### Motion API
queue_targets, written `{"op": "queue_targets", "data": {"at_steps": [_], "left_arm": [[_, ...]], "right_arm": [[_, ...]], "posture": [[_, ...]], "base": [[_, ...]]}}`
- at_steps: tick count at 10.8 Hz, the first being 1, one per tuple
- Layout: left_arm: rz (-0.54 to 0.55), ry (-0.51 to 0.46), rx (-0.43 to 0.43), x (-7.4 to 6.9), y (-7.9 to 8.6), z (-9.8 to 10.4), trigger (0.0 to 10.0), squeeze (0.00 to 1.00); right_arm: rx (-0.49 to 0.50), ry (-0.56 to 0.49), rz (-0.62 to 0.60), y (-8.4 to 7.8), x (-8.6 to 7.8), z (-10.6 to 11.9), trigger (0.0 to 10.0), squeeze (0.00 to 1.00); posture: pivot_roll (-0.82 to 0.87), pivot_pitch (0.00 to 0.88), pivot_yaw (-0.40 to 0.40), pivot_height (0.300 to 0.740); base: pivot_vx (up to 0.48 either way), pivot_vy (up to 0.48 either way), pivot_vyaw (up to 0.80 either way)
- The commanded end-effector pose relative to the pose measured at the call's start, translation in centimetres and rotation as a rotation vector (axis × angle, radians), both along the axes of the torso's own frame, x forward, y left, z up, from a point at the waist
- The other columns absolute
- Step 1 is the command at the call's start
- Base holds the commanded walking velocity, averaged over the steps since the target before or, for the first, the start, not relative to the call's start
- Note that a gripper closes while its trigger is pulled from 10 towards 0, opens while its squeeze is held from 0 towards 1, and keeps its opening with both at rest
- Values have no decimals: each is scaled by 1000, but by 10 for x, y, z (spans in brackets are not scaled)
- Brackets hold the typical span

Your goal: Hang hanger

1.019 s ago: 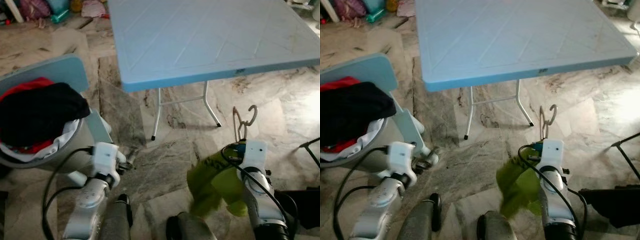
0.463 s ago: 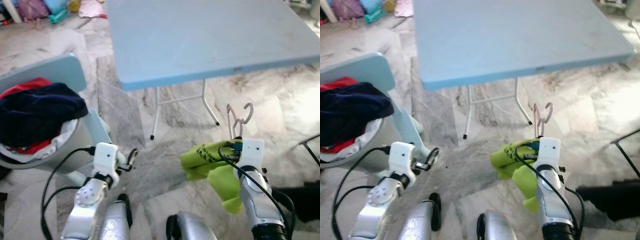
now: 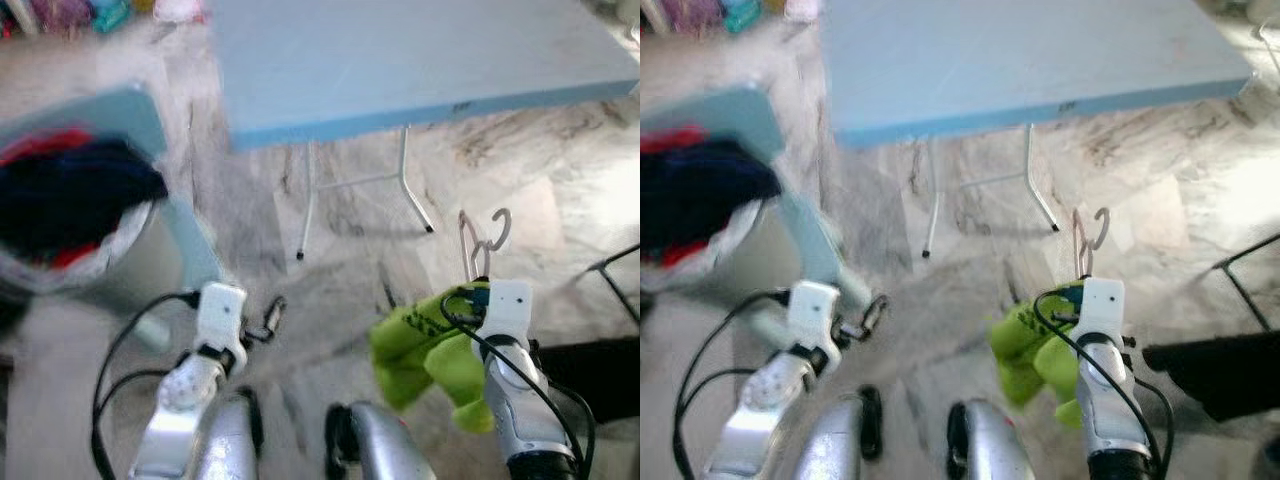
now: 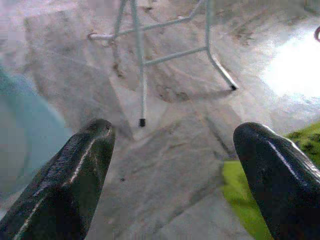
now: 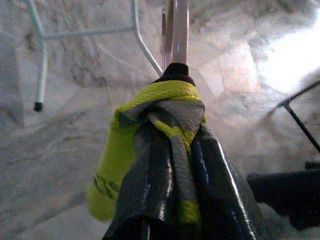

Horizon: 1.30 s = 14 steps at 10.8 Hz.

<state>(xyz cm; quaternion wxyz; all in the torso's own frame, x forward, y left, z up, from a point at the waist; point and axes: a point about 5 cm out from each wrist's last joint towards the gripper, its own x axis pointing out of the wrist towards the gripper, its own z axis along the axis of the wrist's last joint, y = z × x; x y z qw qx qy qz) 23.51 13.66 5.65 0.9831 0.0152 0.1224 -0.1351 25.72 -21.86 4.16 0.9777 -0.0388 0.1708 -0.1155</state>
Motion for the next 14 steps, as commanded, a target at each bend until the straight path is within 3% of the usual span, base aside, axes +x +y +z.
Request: {"op": "queue_targets", "data": {"at_steps": [1, 3, 4, 6, 9, 11, 13, 14], "left_arm": [[17, 13, 10, -3, 3, -3, 10000, 0], [53, -55, 28, 3, 9, 5, 10000, 0], [106, -106, 63, 7, 16, 10, 10000, 0], [138, -176, 103, 13, 23, 23, 10000, 0], [160, -199, 126, 24, 28, 24, 10000, 0], [161, -197, 121, 22, 23, 22, 10000, 0], [166, -195, 120, 21, 24, 20, 10000, 0], [150, -186, 119, 21, 25, 19, 10000, 0]], "right_arm": [[-31, -75, -5, -6, 2, 14, 10000, 0], [-127, -240, 64, -4, 12, 47, 10000, 0], [-70, -330, 76, 2, 15, 64, 10000, 0], [-6, -374, 103, 5, 9, 69, 10000, 0], [-11, -414, 31, -28, 7, 84, 10000, 0], [32, -464, 14, -32, 18, 98, 10000, 0], [230, -505, 159, -6, 31, 109, 10000, 0], [445, -450, 377, 23, 29, 102, 10000, 0]], "posture": [[82, 247, -84, 740], [75, 243, -76, 740], [72, 230, -62, 740], [71, 205, -40, 740], [46, 209, -37, 740], [48, 211, -41, 740], [57, 216, -54, 740], [67, 222, -63, 740]], "base": [[0, 0, 0], [0, 0, 0], [0, 0, 0], [0, 0, 0], [0, 0, 0], [0, 0, 0], [0, 0, 0], [0, 0, 0]]}}
